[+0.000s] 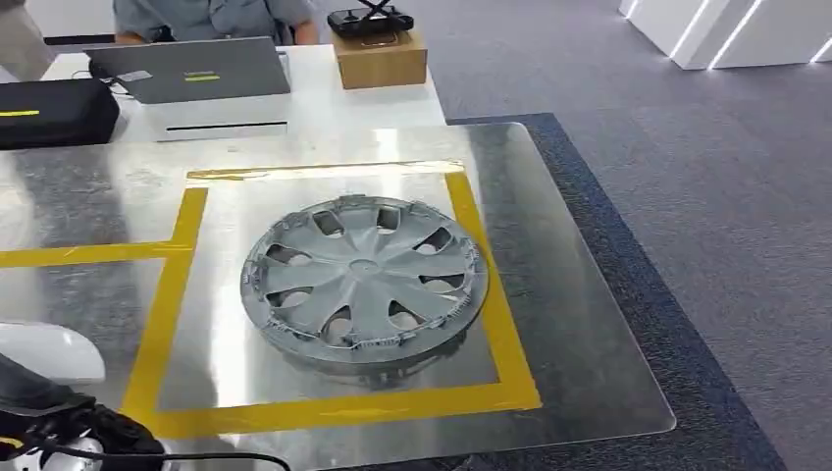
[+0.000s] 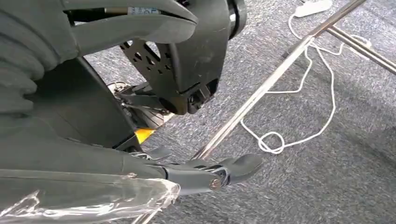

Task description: Take the parts from the cabinet and place them on the table.

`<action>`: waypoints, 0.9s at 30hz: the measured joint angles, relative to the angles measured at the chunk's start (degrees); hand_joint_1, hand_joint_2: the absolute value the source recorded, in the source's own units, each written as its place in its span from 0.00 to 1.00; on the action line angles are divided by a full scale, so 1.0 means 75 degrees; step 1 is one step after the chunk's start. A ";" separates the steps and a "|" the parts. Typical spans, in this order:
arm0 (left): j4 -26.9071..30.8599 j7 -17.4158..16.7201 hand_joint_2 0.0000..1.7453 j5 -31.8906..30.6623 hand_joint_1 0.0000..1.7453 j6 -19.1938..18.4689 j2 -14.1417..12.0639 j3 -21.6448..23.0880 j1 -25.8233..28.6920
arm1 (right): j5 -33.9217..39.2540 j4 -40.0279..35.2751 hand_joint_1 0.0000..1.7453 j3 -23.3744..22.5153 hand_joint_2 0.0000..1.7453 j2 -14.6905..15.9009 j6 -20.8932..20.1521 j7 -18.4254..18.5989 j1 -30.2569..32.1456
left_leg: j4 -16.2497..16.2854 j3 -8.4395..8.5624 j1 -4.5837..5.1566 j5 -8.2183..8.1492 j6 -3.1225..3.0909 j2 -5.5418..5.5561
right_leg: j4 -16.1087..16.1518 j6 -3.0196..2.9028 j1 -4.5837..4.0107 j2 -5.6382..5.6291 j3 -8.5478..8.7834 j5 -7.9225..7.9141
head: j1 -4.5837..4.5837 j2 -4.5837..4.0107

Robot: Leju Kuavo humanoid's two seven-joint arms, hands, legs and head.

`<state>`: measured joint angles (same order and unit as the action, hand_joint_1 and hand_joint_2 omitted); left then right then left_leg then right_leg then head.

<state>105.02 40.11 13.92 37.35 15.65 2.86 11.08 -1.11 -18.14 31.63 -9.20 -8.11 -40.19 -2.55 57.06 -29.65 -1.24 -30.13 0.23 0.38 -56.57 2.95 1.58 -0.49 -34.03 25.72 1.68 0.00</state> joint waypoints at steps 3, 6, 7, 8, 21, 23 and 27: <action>0.0110 0.0000 1.00 0.0064 1.00 -0.0090 0.0015 -0.0073 0.0036 | -0.0003 0.0000 0.00 0.0000 1.00 0.0000 0.0000 0.0000 -0.0001 | 0.0000 0.0001 0.0000 0.0000 0.0000 0.0000 | 0.0000 0.0000 0.0000 0.0001 0.0000 0.0002 | 0.0003 0.0000; 0.0166 0.0000 1.00 0.0079 1.00 -0.0125 0.0026 -0.0134 0.0061 | -0.0006 0.0000 0.00 0.0000 1.00 0.0000 -0.0003 0.0000 -0.0002 | 0.0000 0.0000 0.0000 -0.0001 0.0000 0.0000 | 0.0000 0.0001 0.0000 0.0001 0.0000 0.0003 | 0.0003 0.0000; 0.0178 0.0000 1.00 0.0116 1.00 -0.0128 0.0029 -0.0154 0.0066 | -0.0006 0.0000 0.00 0.0000 1.00 0.0000 -0.0003 0.0000 -0.0002 | -0.0001 0.0000 0.0000 -0.0001 0.0000 0.0000 | 0.0000 0.0001 0.0000 0.0001 0.0001 0.0003 | 0.0006 0.0000; 0.0181 0.0000 1.00 0.0143 1.00 -0.0128 0.0029 -0.0172 0.0070 | -0.0006 0.0000 0.00 0.0000 1.00 0.0000 -0.0003 0.0000 -0.0003 | -0.0001 0.0000 0.0000 -0.0001 0.0000 0.0000 | 0.0000 0.0001 0.0000 0.0001 0.0001 0.0003 | 0.0003 0.0000; 0.0183 0.0000 1.00 0.0720 1.00 -0.0151 0.0061 -0.0647 0.0086 | -0.0076 0.0000 0.00 0.0006 1.00 0.0003 -0.0047 0.0000 -0.0013 | -0.0001 0.0005 0.0000 -0.0001 0.0000 0.0000 | 0.0000 0.0001 0.0000 0.0000 0.0000 0.0005 | 0.0003 0.0000; 0.0183 0.0000 1.00 0.0720 1.00 -0.0157 0.0064 -0.0685 0.0085 | -0.0082 0.0000 0.00 0.0009 1.00 0.0003 -0.0047 0.0000 -0.0013 | -0.0001 0.0005 0.0000 -0.0001 0.0000 0.0000 | 0.0000 0.0001 0.0000 0.0001 0.0000 0.0005 | 0.0003 0.0000; 0.0183 0.0000 0.00 0.0726 0.00 -0.0166 0.0073 -0.0769 0.0085 | -0.0082 0.0000 0.00 0.0009 0.00 0.0003 -0.0047 0.0000 -0.0014 | -0.0001 0.0006 0.0000 -0.0001 0.0000 0.0000 | 0.0000 0.0001 0.0000 0.0000 0.0000 0.0005 | 0.0006 0.0000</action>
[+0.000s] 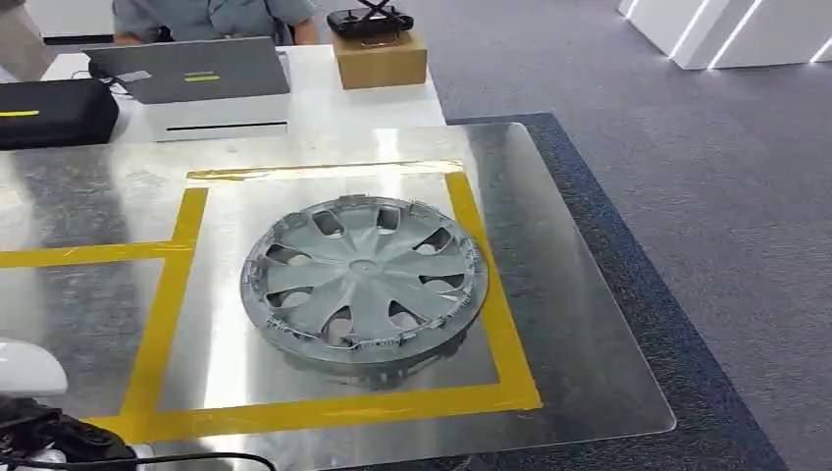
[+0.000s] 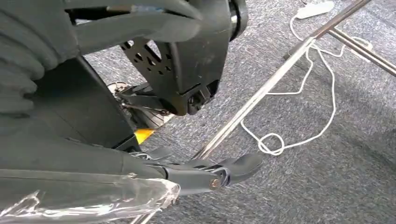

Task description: Take the parts from the cabinet and place them on the table.

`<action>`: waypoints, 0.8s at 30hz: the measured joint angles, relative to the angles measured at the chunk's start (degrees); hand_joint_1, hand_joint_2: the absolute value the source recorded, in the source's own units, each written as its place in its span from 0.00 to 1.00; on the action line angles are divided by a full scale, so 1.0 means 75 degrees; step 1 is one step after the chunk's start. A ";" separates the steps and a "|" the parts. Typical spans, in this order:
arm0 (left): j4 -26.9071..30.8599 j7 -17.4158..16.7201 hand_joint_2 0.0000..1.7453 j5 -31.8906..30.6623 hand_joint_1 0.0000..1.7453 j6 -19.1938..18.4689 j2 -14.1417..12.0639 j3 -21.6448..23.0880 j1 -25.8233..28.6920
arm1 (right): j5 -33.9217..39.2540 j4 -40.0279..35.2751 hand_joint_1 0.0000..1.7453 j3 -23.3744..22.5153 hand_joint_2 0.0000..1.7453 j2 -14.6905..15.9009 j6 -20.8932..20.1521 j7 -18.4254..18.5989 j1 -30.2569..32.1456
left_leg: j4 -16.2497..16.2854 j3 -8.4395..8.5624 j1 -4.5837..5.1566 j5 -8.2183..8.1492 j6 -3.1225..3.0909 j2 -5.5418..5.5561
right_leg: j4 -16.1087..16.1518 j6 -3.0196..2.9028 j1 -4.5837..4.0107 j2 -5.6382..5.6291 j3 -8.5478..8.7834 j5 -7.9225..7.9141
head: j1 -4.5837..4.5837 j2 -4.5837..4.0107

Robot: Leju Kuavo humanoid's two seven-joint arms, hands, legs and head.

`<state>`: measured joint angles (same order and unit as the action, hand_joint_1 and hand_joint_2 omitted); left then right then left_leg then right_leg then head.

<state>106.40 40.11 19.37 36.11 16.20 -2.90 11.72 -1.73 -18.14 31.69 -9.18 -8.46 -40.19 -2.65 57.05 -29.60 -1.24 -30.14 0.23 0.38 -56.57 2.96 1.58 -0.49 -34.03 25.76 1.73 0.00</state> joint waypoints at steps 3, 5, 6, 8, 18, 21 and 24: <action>0.0000 0.0000 0.00 -0.0058 0.00 0.0003 0.0012 -0.0062 0.0000 | 0.0000 0.0000 0.00 0.0000 0.00 0.0000 -0.0003 0.0000 0.0000 | 0.0000 -0.0001 0.0000 0.0000 0.0000 0.0000 | 0.0000 0.0000 0.0000 -0.0001 0.0000 0.0000 | 0.0000 0.0000; 0.0003 0.0000 0.00 -0.0017 0.00 0.0009 0.0023 -0.0152 0.0007 | 0.0000 0.0000 0.00 0.0003 0.00 0.0000 -0.0006 0.0000 0.0001 | 0.0000 -0.0001 0.0000 0.0000 0.0000 0.0000 | 0.0000 0.0000 0.0000 0.0000 0.0000 0.0000 | 0.0000 0.0000; 0.0003 0.0000 0.00 0.0000 0.00 0.0009 0.0029 -0.0207 0.0011 | -0.0003 0.0000 0.00 0.0006 0.00 0.0000 -0.0012 0.0000 0.0000 | 0.0000 -0.0001 0.0000 -0.0001 0.0000 0.0000 | 0.0000 0.0000 0.0000 0.0000 0.0000 0.0001 | -0.0003 0.0000; 0.0006 0.0000 0.00 0.0026 0.00 0.0053 0.0041 -0.0327 0.0015 | -0.0009 0.0000 0.00 0.0012 0.00 0.0000 -0.0026 0.0000 0.0000 | 0.0000 -0.0001 0.0000 -0.0001 -0.0001 0.0000 | 0.0000 -0.0002 0.0000 0.0000 0.0000 0.0002 | -0.0003 0.0000; -0.0026 0.0000 0.00 0.0376 0.00 0.0236 0.0044 -0.1003 -0.0001 | -0.0026 0.0006 0.00 0.0120 0.00 0.0000 -0.0119 0.0003 -0.0013 | -0.0001 0.0002 0.0000 -0.0004 -0.0002 0.0000 | 0.0000 -0.0004 0.0000 0.0000 0.0001 0.0006 | -0.0006 0.0000; -0.0044 0.0000 0.00 0.0388 0.00 0.0236 0.0044 -0.1044 -0.0004 | -0.0026 0.0006 0.00 0.0128 0.00 0.0000 -0.0122 0.0003 -0.0013 | -0.0001 0.0002 0.0000 -0.0006 -0.0005 0.0000 | 0.0000 -0.0004 0.0000 0.0001 0.0001 0.0006 | 0.0000 0.0000; -0.0070 -0.0003 0.00 0.0391 0.00 0.0254 0.0044 -0.1070 -0.0016 | -0.0017 0.0009 0.00 0.0131 0.00 0.0000 -0.0146 0.0003 -0.0013 | -0.0001 0.0003 0.0000 -0.0008 -0.0004 0.0000 | 0.0000 -0.0005 0.0000 0.0000 0.0001 0.0008 | 0.0000 0.0000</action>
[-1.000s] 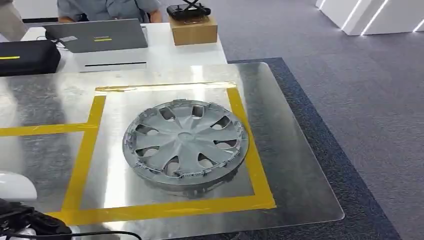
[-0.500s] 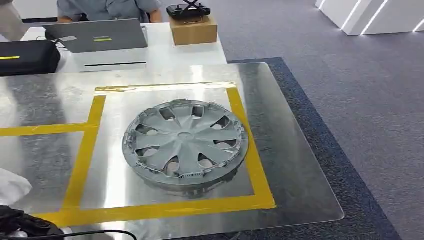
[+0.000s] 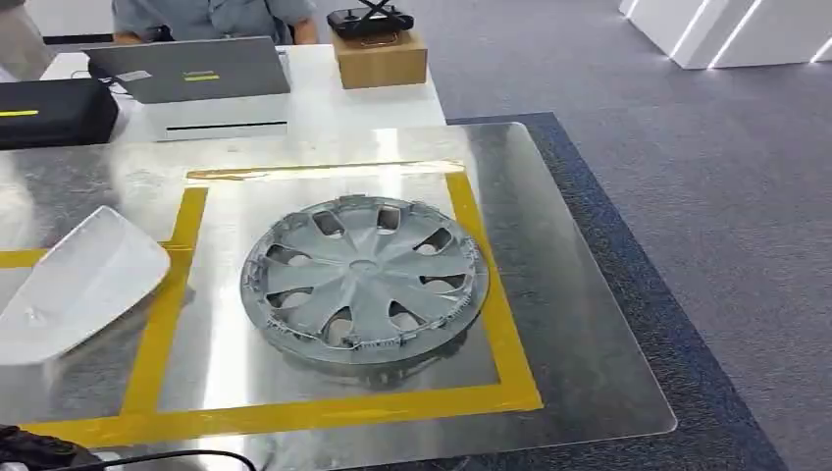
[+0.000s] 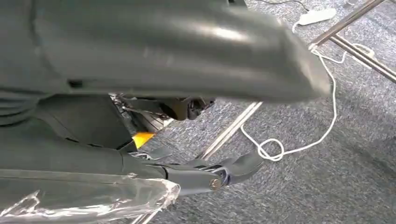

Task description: Take the parts from the cabinet and place them on the table.

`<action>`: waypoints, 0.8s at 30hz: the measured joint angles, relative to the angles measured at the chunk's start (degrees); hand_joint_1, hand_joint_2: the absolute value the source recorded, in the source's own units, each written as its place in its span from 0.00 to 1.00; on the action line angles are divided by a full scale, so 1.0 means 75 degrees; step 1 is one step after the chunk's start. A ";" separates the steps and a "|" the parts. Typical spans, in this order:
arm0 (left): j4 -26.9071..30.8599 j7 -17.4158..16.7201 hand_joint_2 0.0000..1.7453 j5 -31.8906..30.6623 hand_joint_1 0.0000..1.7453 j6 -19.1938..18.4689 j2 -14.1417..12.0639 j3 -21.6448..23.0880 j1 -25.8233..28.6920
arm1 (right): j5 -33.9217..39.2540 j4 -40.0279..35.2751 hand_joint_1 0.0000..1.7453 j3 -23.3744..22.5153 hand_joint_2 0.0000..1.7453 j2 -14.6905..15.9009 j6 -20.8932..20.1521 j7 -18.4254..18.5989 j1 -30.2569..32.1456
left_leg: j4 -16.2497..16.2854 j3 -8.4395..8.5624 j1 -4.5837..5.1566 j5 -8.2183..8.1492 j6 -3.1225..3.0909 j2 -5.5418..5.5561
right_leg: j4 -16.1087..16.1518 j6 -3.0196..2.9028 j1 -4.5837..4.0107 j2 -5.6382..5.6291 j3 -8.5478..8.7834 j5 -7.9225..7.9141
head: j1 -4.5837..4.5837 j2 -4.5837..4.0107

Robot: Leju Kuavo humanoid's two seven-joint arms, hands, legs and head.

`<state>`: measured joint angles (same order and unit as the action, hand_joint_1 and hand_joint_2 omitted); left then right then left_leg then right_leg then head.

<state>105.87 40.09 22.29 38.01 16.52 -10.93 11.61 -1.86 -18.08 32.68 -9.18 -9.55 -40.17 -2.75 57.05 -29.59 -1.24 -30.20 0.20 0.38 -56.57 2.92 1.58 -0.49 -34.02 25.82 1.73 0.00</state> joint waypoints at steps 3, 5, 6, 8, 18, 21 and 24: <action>-0.0026 -0.0017 0.00 0.0012 0.00 0.0012 0.0000 -0.0012 -0.0001 | 0.0020 0.0000 0.00 0.0000 0.00 0.0000 -0.0058 0.0000 0.0004 | 0.0000 0.0000 0.0000 -0.0001 0.0000 0.0000 | 0.0000 -0.0001 0.0000 0.0000 0.0000 0.0001 | -0.0003 0.0000; -0.0032 -0.0017 0.00 0.0012 0.00 0.0038 0.0000 -0.0020 -0.0001 | 0.0029 0.0000 0.00 0.0000 0.00 0.0000 -0.0084 0.0000 0.0007 | 0.0000 0.0000 0.0000 -0.0001 0.0000 0.0000 | 0.0000 -0.0001 0.0000 0.0000 0.0000 0.0002 | -0.0003 0.0000; -0.0032 -0.0017 0.00 0.0009 0.00 0.0058 0.0000 -0.0026 -0.0001 | 0.0035 0.0000 0.00 0.0000 0.00 0.0000 -0.0093 0.0000 0.0008 | 0.0000 0.0000 0.0000 -0.0001 0.0000 0.0000 | 0.0000 -0.0002 0.0000 0.0000 0.0000 0.0002 | 0.0000 0.0000; -0.0032 -0.0017 0.00 0.0009 0.00 0.0084 0.0000 -0.0041 0.0000 | 0.0049 0.0000 0.00 0.0000 0.00 0.0000 -0.0102 0.0000 0.0009 | 0.0000 0.0000 0.0000 -0.0001 0.0000 0.0000 | 0.0000 -0.0002 0.0000 0.0000 0.0000 0.0003 | 0.0000 0.0000; -0.0029 0.0003 0.00 -0.0318 0.00 0.0233 0.0012 -0.0093 0.0002 | 0.0079 0.0000 0.00 0.0003 0.00 0.0000 -0.0096 0.0000 0.0019 | 0.0000 0.0001 0.0000 -0.0001 0.0000 0.0000 | 0.0000 -0.0003 0.0000 0.0000 0.0001 0.0003 | -0.0003 0.0000; -0.0029 0.0003 0.00 -0.0446 0.00 0.0186 0.0012 -0.0096 0.0002 | 0.0108 0.0000 0.00 0.0003 0.00 0.0003 -0.0087 0.0000 0.0022 | 0.0000 0.0001 0.0000 -0.0001 0.0000 0.0000 | 0.0000 -0.0005 0.0000 0.0001 0.0001 0.0004 | 0.0000 0.0000; -0.0029 0.0003 0.00 -0.0522 0.00 0.0137 0.0012 -0.0073 0.0000 | 0.0117 0.0000 0.00 0.0003 0.00 0.0003 -0.0084 0.0000 0.0024 | 0.0000 0.0002 0.0000 -0.0002 0.0000 0.0000 | 0.0000 -0.0005 0.0000 0.0000 0.0001 0.0004 | -0.0003 0.0000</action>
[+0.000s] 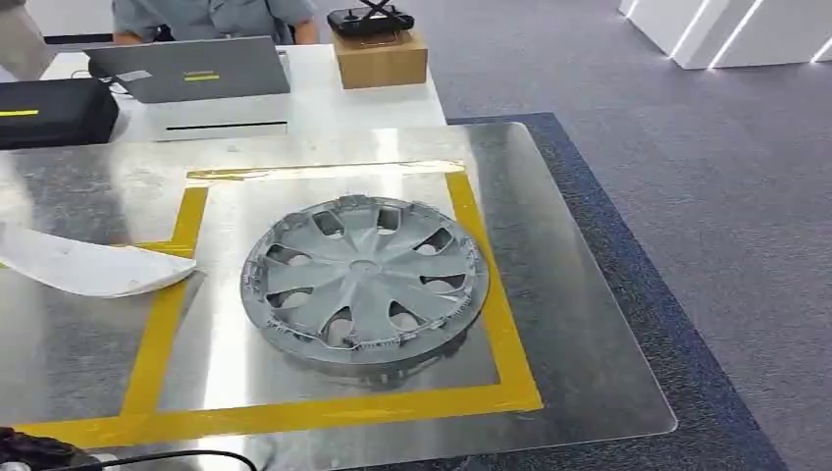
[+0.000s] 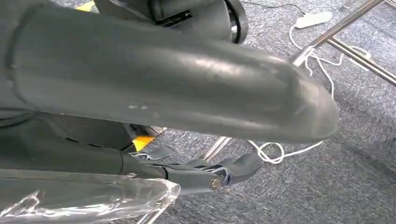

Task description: Take the parts from the cabinet and place them on the table.

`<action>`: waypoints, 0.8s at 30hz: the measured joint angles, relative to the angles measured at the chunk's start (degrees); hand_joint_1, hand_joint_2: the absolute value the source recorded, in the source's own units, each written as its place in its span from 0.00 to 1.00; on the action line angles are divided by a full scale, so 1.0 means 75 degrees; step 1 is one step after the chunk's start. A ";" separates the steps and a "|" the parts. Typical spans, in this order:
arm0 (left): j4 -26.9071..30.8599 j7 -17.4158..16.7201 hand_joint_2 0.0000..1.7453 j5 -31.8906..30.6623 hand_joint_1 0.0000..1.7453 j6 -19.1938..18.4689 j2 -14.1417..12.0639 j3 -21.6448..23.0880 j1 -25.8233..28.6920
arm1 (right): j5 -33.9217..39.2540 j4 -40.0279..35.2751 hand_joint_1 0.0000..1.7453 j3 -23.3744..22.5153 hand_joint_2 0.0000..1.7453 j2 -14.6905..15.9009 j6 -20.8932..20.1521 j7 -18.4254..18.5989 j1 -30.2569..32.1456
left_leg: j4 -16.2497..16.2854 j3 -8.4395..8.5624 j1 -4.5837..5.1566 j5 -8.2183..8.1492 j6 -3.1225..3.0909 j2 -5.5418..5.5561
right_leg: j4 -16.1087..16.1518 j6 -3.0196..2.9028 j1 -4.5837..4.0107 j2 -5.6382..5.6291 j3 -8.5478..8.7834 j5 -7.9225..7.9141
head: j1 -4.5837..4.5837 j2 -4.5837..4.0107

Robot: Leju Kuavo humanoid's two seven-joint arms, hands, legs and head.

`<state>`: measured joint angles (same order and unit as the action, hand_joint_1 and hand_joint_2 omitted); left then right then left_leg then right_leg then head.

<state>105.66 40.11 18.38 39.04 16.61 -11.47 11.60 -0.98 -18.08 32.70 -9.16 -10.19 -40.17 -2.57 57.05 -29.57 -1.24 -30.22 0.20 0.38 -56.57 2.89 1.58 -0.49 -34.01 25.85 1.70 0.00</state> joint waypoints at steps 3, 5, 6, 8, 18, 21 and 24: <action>0.0000 0.0000 0.00 -0.0061 0.00 -0.0012 0.0000 0.0026 -0.0004 | 0.0006 0.0000 0.00 0.0000 0.00 0.0000 0.0003 0.0000 0.0002 | 0.0000 0.0001 0.0000 -0.0001 0.0000 0.0000 | 0.0000 0.0000 0.0000 0.0000 0.0000 0.0000 | 0.0000 0.0000; -0.0003 0.0000 0.00 -0.0169 0.00 -0.0041 -0.0009 0.0102 -0.0017 | 0.0012 0.0000 0.00 0.0000 0.00 0.0000 0.0029 0.0000 0.0005 | 0.0000 0.0002 0.0000 -0.0001 0.0000 0.0000 | 0.0000 0.0000 0.0000 0.0001 0.0000 0.0000 | 0.0000 0.0000; -0.0006 0.0000 0.00 -0.0233 0.00 -0.0073 -0.0015 0.0161 -0.0028 | 0.0015 0.0000 0.00 0.0000 0.00 0.0000 0.0041 0.0000 0.0006 | 0.0000 0.0002 0.0000 -0.0001 0.0000 0.0000 | 0.0000 0.0000 0.0000 0.0001 0.0000 0.0000 | 0.0003 0.0000; -0.0044 -0.0015 0.00 -0.0429 0.00 -0.0149 -0.0041 0.0327 -0.0059 | 0.0041 -0.0006 0.00 0.0000 0.00 0.0000 0.0090 0.0000 0.0020 | 0.0000 0.0003 0.0000 -0.0002 -0.0001 0.0000 | 0.0000 0.0000 0.0000 0.0001 0.0000 0.0000 | 0.0000 0.0000; -0.0968 -0.0848 0.00 -0.1052 0.00 -0.0977 -0.0367 0.1665 -0.0453 | 0.0268 -0.0394 0.00 -0.0035 0.00 0.0096 0.0370 0.0000 0.0200 | 0.0000 0.0002 0.0001 -0.0004 -0.0003 0.0000 | 0.0000 0.0000 0.0000 0.0001 0.0002 0.0000 | 0.0003 0.0000; -0.1265 -0.1058 0.00 -0.1423 0.00 -0.1233 -0.0481 0.2122 -0.0556 | 0.0262 -0.0732 0.00 -0.0105 0.00 0.0163 0.0516 0.0000 0.0317 | 0.0000 0.0001 0.0001 -0.0006 -0.0003 -0.0001 | 0.0000 0.0000 0.0000 -0.0001 0.0002 0.0001 | 0.0006 0.0000; -0.1451 -0.1282 0.00 -0.1719 0.00 -0.1532 -0.0571 0.2497 -0.0625 | 0.0201 -0.1310 0.00 -0.0221 0.00 0.0349 0.0600 -0.0003 0.0498 | 0.0000 -0.0003 0.0003 -0.0007 -0.0004 -0.0003 | 0.0000 0.0000 0.0002 -0.0001 0.0003 0.0001 | 0.0003 0.0000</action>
<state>94.78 30.49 5.49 27.54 12.33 7.25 6.92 0.53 -27.90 31.04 -6.54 -5.68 -40.19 1.16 57.05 -29.59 -1.22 -30.27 0.17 0.36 -56.57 2.89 1.60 -0.50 -33.99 25.86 1.73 0.00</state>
